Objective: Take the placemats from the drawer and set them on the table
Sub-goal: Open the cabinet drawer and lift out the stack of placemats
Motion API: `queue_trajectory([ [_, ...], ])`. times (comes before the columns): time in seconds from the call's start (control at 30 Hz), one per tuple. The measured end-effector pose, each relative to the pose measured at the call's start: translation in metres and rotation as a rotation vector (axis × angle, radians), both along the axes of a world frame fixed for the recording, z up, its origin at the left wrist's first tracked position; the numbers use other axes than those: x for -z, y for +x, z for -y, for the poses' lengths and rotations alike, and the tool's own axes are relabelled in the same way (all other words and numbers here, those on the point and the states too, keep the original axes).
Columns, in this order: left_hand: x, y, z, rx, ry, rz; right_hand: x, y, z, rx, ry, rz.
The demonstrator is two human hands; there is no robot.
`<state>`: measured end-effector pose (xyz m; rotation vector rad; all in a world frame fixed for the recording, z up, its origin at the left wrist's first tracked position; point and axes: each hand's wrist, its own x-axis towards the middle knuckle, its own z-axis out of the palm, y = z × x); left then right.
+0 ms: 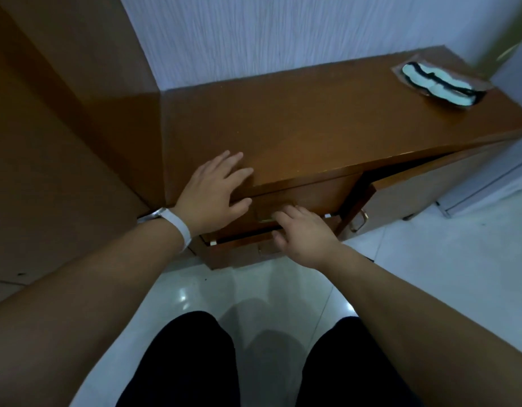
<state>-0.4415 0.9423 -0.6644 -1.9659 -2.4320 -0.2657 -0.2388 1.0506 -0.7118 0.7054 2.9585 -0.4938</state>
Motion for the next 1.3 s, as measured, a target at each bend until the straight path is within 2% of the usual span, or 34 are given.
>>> queue_trajectory([
  [0.37,0.004,-0.003,0.003,-0.012,-0.028,0.079,0.028,-0.020,0.001,-0.014,-0.019,0.057],
  [0.63,0.007,0.000,0.006,-0.014,-0.023,0.063,0.037,-0.020,0.009,0.022,0.004,0.048],
  [1.03,0.005,0.000,0.008,-0.016,-0.055,0.108,0.042,0.030,0.037,0.022,0.047,0.033],
  [1.3,0.008,0.001,0.008,-0.028,-0.014,0.112,0.040,0.068,0.059,-0.009,0.008,0.111],
])
